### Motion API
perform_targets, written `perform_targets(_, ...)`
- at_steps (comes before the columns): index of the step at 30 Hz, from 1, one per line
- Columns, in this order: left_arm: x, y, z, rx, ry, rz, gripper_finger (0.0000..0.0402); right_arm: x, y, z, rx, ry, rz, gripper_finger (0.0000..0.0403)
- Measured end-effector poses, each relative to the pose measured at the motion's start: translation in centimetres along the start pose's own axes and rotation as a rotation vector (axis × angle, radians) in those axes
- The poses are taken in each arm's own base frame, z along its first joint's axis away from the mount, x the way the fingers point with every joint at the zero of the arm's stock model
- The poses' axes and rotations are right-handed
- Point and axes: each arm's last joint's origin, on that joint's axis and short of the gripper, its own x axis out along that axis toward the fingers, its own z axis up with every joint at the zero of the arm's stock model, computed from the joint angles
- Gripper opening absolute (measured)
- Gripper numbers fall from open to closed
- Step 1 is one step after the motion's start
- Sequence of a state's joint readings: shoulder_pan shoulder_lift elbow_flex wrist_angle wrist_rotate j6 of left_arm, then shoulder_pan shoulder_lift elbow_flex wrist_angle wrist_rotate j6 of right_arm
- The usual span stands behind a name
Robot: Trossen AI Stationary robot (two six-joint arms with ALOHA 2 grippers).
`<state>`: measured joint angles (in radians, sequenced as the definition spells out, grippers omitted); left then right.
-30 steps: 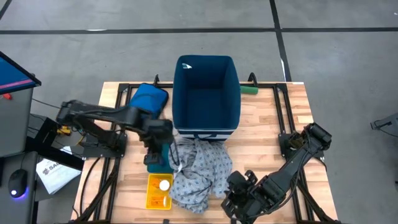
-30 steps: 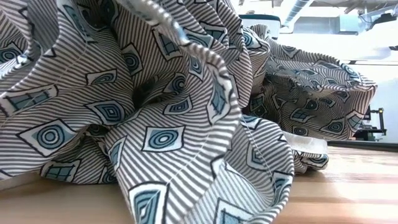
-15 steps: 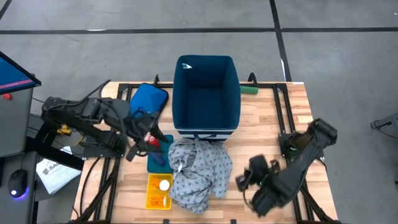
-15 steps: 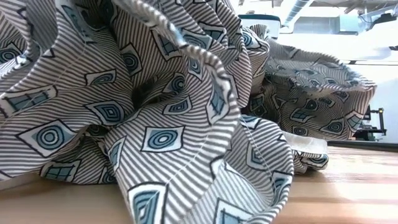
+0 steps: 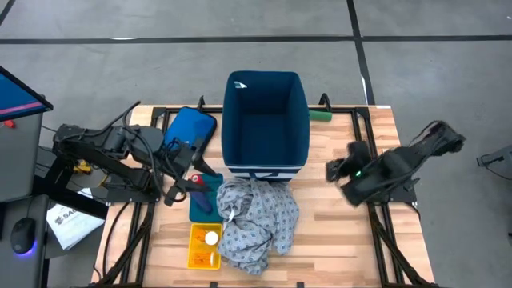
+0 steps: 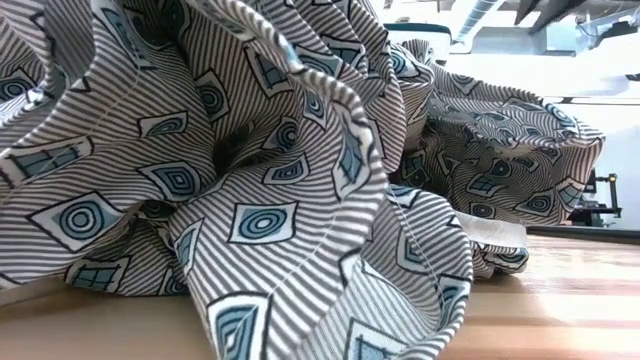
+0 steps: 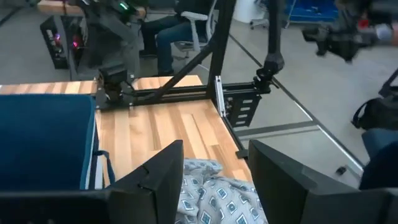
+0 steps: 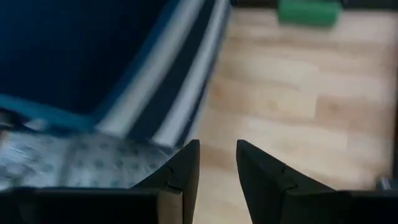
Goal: Pick & place medical supplies in basket/bin
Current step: Put the green bandage into the blue bin
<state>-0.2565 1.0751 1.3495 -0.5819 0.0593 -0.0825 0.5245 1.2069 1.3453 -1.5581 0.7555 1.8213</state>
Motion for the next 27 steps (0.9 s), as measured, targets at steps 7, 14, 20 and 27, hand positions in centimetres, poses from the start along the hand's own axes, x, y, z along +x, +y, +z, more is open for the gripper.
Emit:
perform_targets(7,-0.6,0.3,0.2,0.103,-0.025,0.032,0.0173,-1.7,-3.1,5.4,-0.157,-0.189,0.155,0.0102)
perform_targets(14,-1.3,2.2,0.6,0.071,-0.066,0.170,0.0173,-0.7,-5.0,8.6,-0.111,-0.277,-0.007,0.0102)
perform_targets(20,-1.8,4.2,1.8,-0.014,-0.192,0.274,0.0173,-0.2,-8.7,10.9,0.284,-0.345,-0.230,0.0102)
perform_targets(27,-2.5,6.0,3.0,-0.048,-0.327,0.358,0.0173,0.9,-9.0,13.6,0.309,-0.346,-0.228,0.0102)
